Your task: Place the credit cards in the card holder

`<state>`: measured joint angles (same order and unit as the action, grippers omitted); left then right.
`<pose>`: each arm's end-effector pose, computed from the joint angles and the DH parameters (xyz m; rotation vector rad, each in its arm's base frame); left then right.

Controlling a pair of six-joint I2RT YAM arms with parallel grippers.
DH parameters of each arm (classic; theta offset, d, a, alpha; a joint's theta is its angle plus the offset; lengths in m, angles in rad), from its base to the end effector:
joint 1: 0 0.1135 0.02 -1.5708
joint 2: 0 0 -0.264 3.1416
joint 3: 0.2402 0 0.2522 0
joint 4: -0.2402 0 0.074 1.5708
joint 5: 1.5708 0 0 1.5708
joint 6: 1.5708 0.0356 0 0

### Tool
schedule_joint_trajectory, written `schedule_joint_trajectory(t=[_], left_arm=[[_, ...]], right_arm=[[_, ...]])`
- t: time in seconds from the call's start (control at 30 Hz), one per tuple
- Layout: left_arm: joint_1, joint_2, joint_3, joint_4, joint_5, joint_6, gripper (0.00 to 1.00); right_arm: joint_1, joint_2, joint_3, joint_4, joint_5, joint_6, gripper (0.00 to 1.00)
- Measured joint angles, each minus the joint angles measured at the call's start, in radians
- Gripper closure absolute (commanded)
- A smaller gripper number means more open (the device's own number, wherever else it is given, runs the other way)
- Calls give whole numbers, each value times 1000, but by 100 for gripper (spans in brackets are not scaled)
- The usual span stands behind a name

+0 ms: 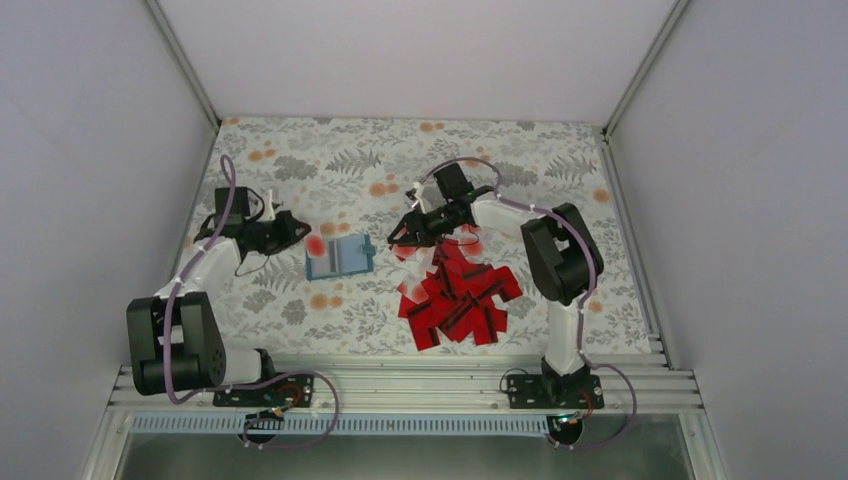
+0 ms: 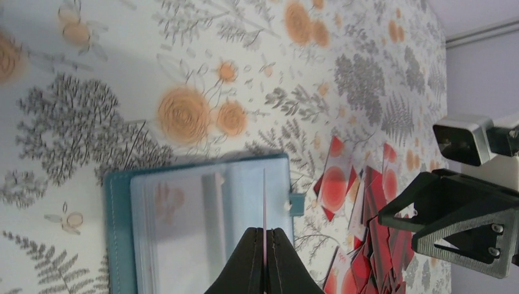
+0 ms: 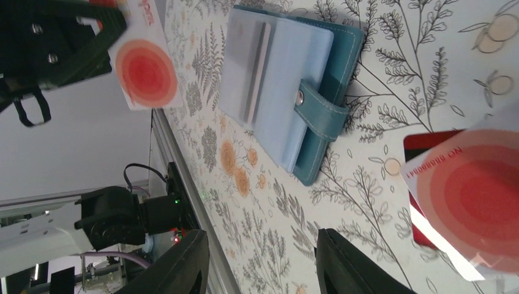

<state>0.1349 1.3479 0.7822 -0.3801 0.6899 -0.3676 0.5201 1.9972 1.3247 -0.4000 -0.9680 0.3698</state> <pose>0.2606 0.0125 0.2080 -0.3320 2.4320 -0.9616 0.3353 0.2258 0.1655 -0.5607 2.6553 1.5710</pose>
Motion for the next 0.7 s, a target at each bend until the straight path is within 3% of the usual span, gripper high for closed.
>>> schedule_joint_trajectory(t=[0.23,0.43,0.7], left_arm=[[-2,-40,-169,165,-27,-83,98],[-2,-18,-227,307,-16,-114,98],[-2,42,-255,456,8,-126,98]], right_arm=[[77,76,56,54,37,84,58],[138,111,87,107,58,140,66],[166,173,128,132,53,169,67]])
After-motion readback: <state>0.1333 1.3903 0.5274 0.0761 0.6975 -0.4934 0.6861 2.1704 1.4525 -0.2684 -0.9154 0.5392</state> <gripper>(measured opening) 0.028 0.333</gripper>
